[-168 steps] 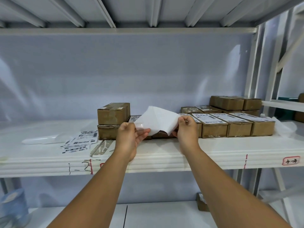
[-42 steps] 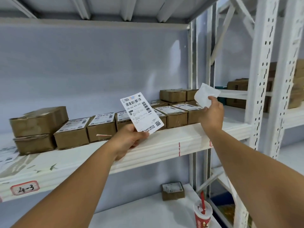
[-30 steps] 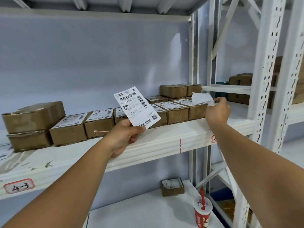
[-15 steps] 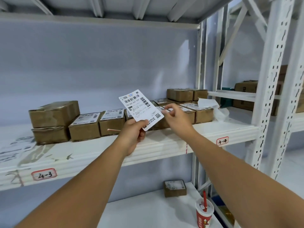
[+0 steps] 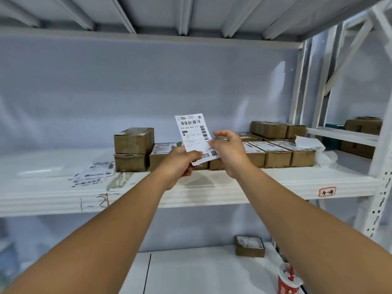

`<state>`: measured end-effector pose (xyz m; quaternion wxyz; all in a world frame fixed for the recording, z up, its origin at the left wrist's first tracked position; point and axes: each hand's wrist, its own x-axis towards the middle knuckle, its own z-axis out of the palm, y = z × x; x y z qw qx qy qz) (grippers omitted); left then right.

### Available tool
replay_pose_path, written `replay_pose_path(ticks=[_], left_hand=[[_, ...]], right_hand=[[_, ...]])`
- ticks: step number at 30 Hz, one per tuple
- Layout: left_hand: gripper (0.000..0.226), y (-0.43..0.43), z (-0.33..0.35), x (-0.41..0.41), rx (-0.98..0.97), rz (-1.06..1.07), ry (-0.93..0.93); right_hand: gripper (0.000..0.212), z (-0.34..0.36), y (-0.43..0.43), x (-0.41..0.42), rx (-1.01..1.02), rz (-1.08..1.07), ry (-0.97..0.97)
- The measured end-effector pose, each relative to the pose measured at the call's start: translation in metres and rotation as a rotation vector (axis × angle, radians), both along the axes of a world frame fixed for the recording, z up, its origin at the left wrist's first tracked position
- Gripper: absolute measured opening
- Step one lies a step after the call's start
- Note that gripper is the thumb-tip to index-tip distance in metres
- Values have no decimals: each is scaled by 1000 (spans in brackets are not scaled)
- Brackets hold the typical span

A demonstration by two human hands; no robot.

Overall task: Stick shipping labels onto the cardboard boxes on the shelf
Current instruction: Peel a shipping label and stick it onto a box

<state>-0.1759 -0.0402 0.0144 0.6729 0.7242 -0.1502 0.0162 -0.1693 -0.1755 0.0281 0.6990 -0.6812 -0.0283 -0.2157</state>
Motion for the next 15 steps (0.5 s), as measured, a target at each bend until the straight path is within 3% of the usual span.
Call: replay_pose_path(ticks=[3, 6, 10, 15], left_hand=[[10, 22, 8, 1, 52, 69, 23], [16, 44, 15, 2, -18, 173, 27], [10, 75, 20, -2, -13, 334, -89], [12, 105, 23, 9, -258, 423, -169]], right_hand=[[26, 7, 24, 3, -35, -79, -14], [28, 11, 46, 8, -85, -207, -43], [27, 16, 68, 15, -60, -236, -40], [27, 22, 102, 26, -53, -137, -53]])
